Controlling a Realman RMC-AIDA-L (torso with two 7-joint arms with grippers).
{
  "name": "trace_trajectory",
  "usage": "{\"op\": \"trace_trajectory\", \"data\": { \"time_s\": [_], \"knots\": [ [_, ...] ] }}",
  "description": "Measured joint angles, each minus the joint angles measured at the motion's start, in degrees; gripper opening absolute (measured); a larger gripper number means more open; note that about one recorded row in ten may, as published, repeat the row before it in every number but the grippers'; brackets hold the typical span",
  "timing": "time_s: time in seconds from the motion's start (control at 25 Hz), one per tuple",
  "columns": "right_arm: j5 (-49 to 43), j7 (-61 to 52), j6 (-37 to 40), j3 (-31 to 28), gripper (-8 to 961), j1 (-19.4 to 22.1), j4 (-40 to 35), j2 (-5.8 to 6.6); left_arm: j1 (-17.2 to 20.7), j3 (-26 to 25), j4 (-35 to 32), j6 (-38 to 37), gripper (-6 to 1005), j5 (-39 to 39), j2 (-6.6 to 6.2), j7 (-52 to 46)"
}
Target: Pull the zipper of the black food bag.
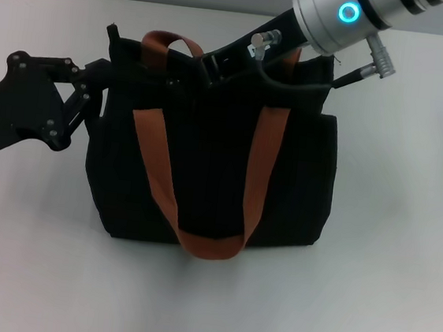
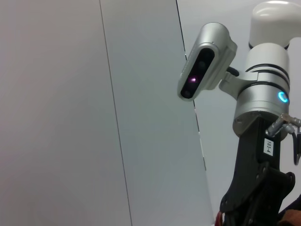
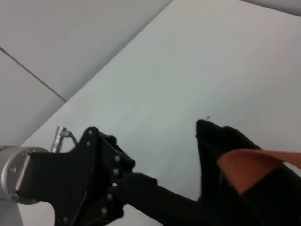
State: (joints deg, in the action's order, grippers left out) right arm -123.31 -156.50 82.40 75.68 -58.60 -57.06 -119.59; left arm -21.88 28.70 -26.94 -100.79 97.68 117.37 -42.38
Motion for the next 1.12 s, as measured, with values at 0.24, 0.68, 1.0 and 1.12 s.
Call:
{"op": "trace_trajectory", "data": {
  "time_s": [0.24, 0.68, 1.0, 1.12],
  "knots": [
    [-2.4, -2.0, 0.9, -0.2, -1, 2.0, -3.8, 0.06, 0.1, -0.4, -0.2, 0.1, 40, 0.0, -0.1, 0.0],
    [-8.2, -6.2, 4.0, -0.9, -2, 6.9, -12.6, 0.23, -0.2, -0.9, -0.3, 0.3, 41, 0.0, -0.42, -0.3],
    [-10.4, -6.9, 6.0, -3.9, -2, 10.5, -17.6, 0.24, -0.4, -1.3, -0.2, 0.4, 41, 0.0, -0.46, -0.3],
    [-11.1, -6.9, 6.4, -5.1, -3, 11.9, -19.5, 0.23, -0.4, -1.4, -0.1, 0.5, 42, 0.0, -0.52, -0.3]
  ]
}}
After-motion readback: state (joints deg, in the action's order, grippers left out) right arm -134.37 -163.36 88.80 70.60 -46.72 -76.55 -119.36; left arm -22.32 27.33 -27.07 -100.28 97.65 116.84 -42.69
